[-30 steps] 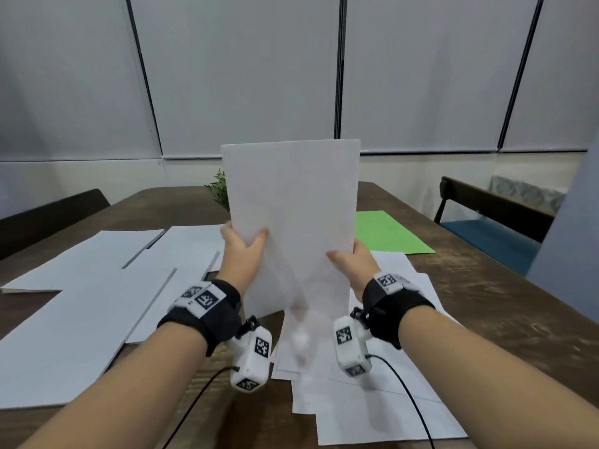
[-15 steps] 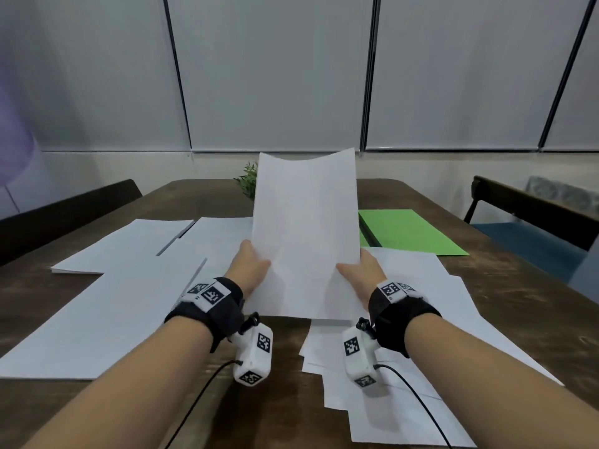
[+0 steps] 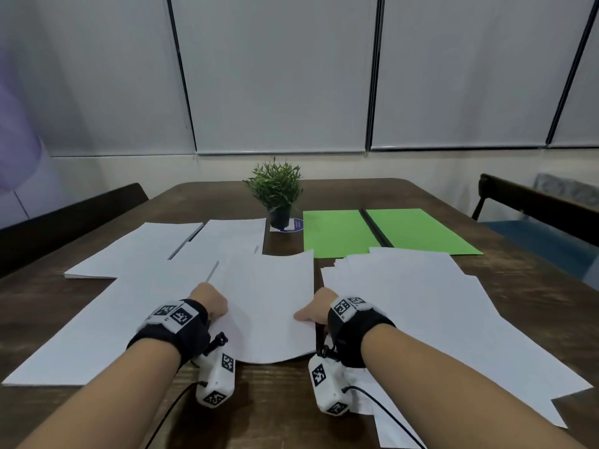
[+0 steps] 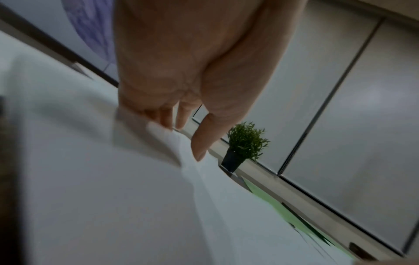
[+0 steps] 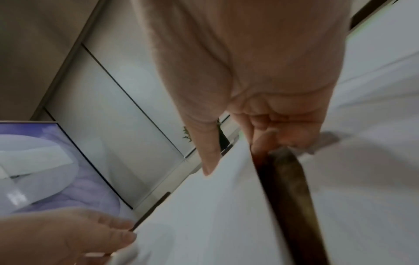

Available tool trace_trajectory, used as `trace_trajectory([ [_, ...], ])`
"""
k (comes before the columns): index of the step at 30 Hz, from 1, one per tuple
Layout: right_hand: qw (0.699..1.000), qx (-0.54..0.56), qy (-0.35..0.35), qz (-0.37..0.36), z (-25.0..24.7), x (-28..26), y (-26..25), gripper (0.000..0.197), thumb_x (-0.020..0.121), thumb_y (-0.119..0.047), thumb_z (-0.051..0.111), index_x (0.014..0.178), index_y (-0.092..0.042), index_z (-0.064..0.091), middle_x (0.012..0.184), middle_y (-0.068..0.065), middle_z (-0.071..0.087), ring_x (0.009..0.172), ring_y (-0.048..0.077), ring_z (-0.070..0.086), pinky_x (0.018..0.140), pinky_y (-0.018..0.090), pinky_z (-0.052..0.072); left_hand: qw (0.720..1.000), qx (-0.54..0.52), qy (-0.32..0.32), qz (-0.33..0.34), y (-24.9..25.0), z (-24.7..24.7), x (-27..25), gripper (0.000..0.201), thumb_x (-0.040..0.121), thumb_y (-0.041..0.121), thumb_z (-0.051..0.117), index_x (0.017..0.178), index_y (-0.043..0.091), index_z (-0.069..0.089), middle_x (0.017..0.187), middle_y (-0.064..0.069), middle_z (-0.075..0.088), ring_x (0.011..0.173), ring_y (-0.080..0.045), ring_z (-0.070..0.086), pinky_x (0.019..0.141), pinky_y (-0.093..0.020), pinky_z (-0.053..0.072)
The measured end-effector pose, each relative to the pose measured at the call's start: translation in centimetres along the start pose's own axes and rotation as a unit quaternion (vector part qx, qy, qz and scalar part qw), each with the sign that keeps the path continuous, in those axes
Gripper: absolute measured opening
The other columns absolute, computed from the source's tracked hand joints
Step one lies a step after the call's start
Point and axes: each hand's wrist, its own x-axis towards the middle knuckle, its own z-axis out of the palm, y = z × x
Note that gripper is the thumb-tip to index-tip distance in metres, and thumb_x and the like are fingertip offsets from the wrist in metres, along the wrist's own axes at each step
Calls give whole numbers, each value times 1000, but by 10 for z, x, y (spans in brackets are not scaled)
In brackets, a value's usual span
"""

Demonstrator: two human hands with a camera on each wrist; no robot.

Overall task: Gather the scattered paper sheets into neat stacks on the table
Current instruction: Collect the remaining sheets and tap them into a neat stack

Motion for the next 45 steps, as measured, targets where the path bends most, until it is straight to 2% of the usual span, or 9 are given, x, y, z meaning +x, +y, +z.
trace_trajectory([
  [3,1000,15,16,6,-22,-1,9,55,83,-48,69,116,-7,56,111,8,62,92,26,58,77,30,45,998,45,45,4,6,-6,5,43,89,17,57,127,-1,48,129,-14,55,122,-29,50,94,-28,44],
  [5,999,15,36,26,-46,-3,23,68,82,-54,66,127,-5,53,126,11,59,105,28,59,87,35,48,998,6,55,34,22,-7,1,52,86,19,58,133,2,42,136,-15,45,127,-30,42,102,-34,41],
  [9,993,11,94,72,-92,-17,76,66,84,-49,67,134,-7,52,140,9,52,126,28,50,104,32,39,988,-122,-27,90,75,15,-23,53,88,20,61,134,4,41,129,-15,48,118,-29,50,92,-36,49],
  [16,976,-54,117,173,-133,-50,174,71,66,-62,73,121,-19,61,127,6,60,114,30,56,99,38,44,963,-183,-167,101,148,110,-66,27,84,22,67,98,2,54,88,-12,55,84,-29,58,77,-39,53],
  [22,982,-101,72,139,-133,-67,180,63,70,-65,65,119,-25,62,123,3,62,112,30,57,99,37,45,963,-188,-143,131,177,148,-78,48,72,26,75,106,-4,57,109,-17,62,105,-31,62,89,-40,54],
  [27,980,-133,54,138,-134,-60,167,54,78,-46,73,122,-17,57,123,4,59,111,27,56,87,30,43,974,-166,-103,115,179,150,-68,26,79,18,74,77,6,51,92,-7,59,96,-24,62,72,-22,44],
  [35,975,-62,114,183,-134,-49,174,63,62,-37,87,114,-19,58,121,8,61,90,25,54,75,31,45,975,-167,-80,125,161,143,-51,49,74,13,78,114,-6,56,113,-16,64,106,-30,61,94,-37,50],
  [41,978,12,94,185,-136,-62,180,29,76,-33,80,90,-16,61,90,2,65,79,22,56,75,27,42,958,-201,-70,194,139,130,-49,38,75,8,75,110,2,62,111,-13,66,103,-29,62,94,-38,49],
  [45,969,97,128,187,-137,-59,177,49,61,-54,82,86,-18,61,94,2,64,92,26,63,86,33,51,912,-324,-79,237,131,110,-50,42,74,5,78,112,10,61,109,-9,69,99,-26,66,95,-46,50],
])
